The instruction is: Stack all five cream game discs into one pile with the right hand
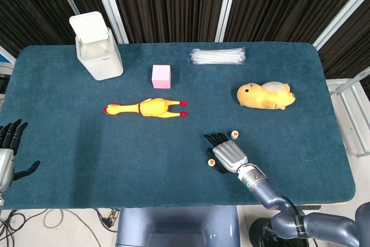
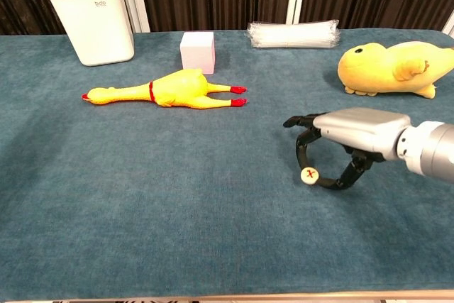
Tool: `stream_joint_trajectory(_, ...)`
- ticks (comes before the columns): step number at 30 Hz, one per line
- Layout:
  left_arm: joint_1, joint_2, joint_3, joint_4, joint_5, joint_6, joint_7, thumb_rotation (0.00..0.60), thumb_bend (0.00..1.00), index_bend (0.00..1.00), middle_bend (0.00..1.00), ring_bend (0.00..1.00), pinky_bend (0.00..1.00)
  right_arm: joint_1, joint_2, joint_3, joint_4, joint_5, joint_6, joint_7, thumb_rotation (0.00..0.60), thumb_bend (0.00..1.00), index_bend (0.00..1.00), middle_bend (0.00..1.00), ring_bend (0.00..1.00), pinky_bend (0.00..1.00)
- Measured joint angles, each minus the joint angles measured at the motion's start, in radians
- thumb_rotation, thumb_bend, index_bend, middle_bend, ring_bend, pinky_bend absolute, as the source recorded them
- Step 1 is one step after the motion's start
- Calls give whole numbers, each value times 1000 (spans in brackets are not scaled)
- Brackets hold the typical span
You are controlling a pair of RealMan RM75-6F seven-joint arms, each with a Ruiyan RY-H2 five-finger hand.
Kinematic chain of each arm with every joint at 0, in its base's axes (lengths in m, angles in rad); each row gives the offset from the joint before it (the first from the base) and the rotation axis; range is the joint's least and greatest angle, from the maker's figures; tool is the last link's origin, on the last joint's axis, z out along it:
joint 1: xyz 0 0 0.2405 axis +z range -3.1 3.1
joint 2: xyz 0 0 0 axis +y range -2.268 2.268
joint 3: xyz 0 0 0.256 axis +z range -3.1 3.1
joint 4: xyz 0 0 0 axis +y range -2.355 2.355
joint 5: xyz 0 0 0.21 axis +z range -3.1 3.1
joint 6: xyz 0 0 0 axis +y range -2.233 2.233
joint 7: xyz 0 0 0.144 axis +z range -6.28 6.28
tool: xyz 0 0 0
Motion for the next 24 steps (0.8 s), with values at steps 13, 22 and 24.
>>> stream_joint_trajectory(13,0,2,1,-1,1,-1,-5,600,169,57,0,0,53,42,120,102,-7,103,-33,37,600,430,499,0,0,86)
stream_joint_trajectory(22,0,2,0,0,1,-1,-4,600,169,57,0,0,53,56,144,110,58,152,-55,48,600,430,499,0,0,86)
stream_joint_trajectory(24,0,1,0,0,1,0,-4,600,169,57,0,0,54,57,142,108,71,158,-62,53,600,430,499,0,0,87)
